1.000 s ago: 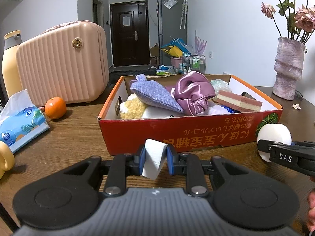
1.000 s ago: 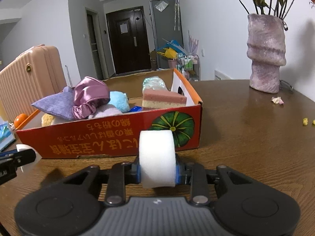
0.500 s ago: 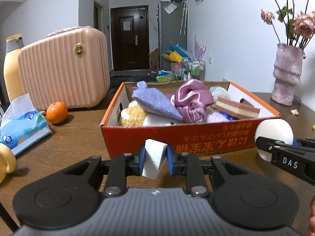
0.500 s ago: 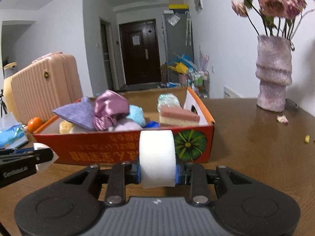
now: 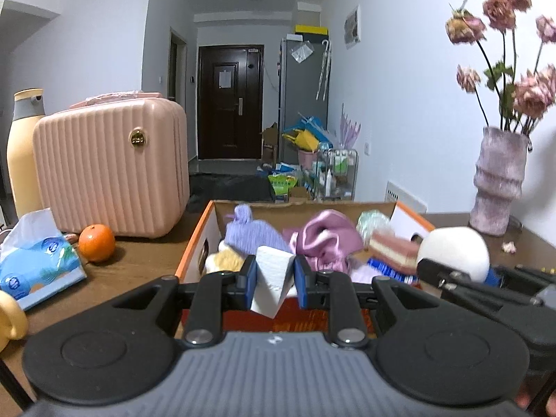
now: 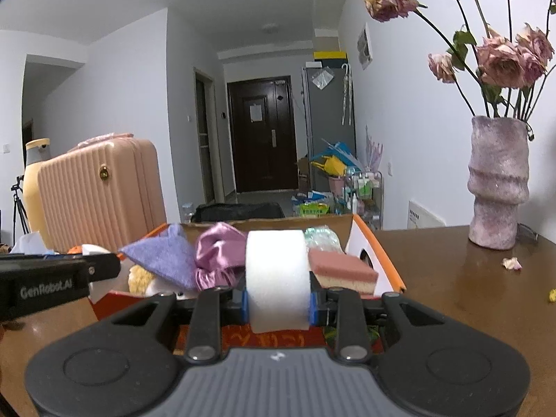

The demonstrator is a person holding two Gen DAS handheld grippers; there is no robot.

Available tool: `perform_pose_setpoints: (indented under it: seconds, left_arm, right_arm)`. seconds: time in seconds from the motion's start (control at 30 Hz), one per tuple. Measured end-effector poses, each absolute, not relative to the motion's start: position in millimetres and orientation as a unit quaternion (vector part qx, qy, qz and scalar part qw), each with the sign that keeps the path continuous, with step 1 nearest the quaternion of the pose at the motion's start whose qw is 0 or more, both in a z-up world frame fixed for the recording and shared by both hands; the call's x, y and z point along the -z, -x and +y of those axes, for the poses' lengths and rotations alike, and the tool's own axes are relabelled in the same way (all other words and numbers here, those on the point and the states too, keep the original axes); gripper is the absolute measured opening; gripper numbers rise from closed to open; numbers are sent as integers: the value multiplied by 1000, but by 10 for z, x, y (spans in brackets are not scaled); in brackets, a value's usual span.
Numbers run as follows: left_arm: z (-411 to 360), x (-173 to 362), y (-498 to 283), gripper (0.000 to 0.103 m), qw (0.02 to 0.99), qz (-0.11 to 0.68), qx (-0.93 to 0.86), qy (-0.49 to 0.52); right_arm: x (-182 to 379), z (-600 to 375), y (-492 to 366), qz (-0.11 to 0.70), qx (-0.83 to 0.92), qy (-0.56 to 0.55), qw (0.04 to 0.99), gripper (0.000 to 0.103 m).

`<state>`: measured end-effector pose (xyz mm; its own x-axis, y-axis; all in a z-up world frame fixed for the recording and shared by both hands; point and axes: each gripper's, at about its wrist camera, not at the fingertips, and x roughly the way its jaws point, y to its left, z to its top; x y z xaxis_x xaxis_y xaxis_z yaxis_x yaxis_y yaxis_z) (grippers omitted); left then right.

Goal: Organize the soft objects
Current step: 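Carry the cylinder in the right tool while the left tool carries the wedge over the box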

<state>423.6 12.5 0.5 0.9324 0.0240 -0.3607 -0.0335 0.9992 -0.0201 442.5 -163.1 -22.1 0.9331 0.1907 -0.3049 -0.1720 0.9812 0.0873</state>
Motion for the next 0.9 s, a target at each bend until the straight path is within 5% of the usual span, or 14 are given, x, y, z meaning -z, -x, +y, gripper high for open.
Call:
perform_pose_setpoints:
  seconds: [0.9]
  left_arm:
    - [155,-230,-5131,23,987,143,-35,59]
  right_arm:
    - [162,-1574,-5367,130,-93,-37,986,29]
